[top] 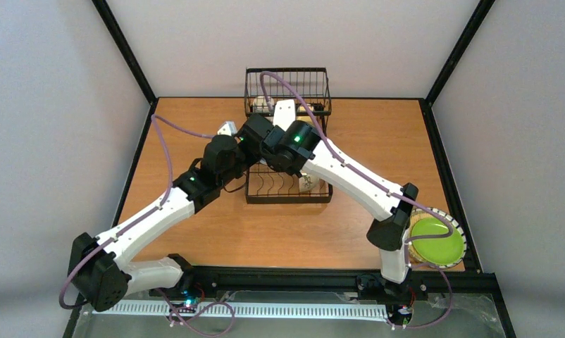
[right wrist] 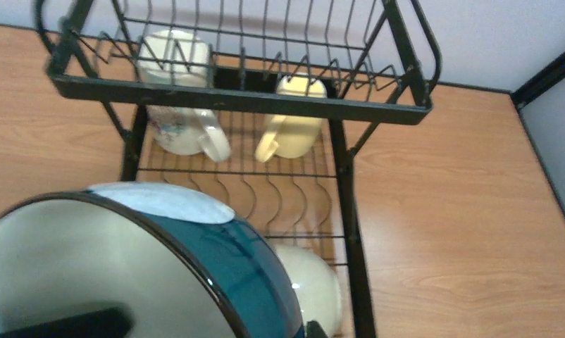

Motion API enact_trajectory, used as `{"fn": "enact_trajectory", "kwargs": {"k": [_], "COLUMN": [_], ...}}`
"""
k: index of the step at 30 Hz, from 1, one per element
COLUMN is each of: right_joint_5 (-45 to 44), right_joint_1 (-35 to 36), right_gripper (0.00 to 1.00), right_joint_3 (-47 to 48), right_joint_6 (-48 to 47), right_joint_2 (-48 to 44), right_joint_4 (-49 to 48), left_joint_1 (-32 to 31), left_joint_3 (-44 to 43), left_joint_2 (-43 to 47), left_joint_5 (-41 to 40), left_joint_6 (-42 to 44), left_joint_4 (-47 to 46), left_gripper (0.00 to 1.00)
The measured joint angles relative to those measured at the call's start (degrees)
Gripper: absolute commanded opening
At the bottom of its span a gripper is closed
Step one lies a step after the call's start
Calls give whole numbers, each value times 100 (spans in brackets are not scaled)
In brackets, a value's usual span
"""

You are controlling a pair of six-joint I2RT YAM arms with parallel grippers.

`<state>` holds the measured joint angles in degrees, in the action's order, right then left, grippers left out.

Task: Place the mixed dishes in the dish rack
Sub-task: Pass from the left arm to the right

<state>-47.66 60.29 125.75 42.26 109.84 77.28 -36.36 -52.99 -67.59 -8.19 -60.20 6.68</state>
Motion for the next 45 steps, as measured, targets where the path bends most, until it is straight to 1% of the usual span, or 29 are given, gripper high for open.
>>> {"fn": "enact_trajectory", "kwargs": {"k": [1, 5, 9, 10, 13, 14, 15, 17, 20, 22, 26, 28, 30, 38, 42, 45], "right_joint_5": [-44, -155, -79, -74, -79, -98, -96, -116, -170, -219, -293, -293, -293, -380, -625, -890], "right_joint_1": [-22, -72, -68, -68, -66, -72, -90, -136, -162, -166, -166, -166, -166, -166, -164, -153], "right_gripper": [2, 2, 2, 2, 2, 2, 2, 2, 2, 2, 2, 2, 2, 2, 2, 2], "right_joint_3": [-2, -35, -68, -68, -111, -168, -262, -415, -590, -605, -691, -807, -927, -2002, -2618, -3147], "right_joint_6": [44, 44, 90, 90, 85, 83, 85, 42, -90, -177, -385, -494, -564, -918, -1172, -1399], "right_joint_2": [9, 188, 219, 219, 216, 201, 162, 74, -79, -140, -297, -413, -518, -1257, -1705, -2076], "right_joint_4": [-50, 22, 28, 26, -7, -7, -37, -109, -177, -247, -501, -605, -691, -1224, -1633, -1969], "left_joint_1": [-9, -63, -57, -57, -55, -52, -37, -11, 4, 4, 4, 4, 4, 4, 4, 4], "left_joint_3": [7, 7, -2, -15, -72, -101, -129, -173, -205, -221, -238, -245, -286, -807, -1165, -1480], "left_joint_2": [35, 96, 96, 96, 96, 103, 125, 179, 385, 560, 796, 857, 855, 560, 452, 332], "left_joint_5": [-13, -140, -164, -160, -142, -125, -83, -48, -20, -2, 122, 262, 448, 1156, 1399, 1641], "left_joint_6": [0, 107, 70, 57, 17, -42, -116, -238, -297, -262, 83, 428, 828, 2144, 2317, 2118], "left_joint_4": [35, 199, 415, 444, 603, 678, 721, 750, 765, 809, 837, 835, 833, 1003, 1217, 1377], "left_gripper": [0, 2, 11, 15, 39, 51, 59, 70, 79, 84, 86, 87, 91, 92, 92, 92]}}
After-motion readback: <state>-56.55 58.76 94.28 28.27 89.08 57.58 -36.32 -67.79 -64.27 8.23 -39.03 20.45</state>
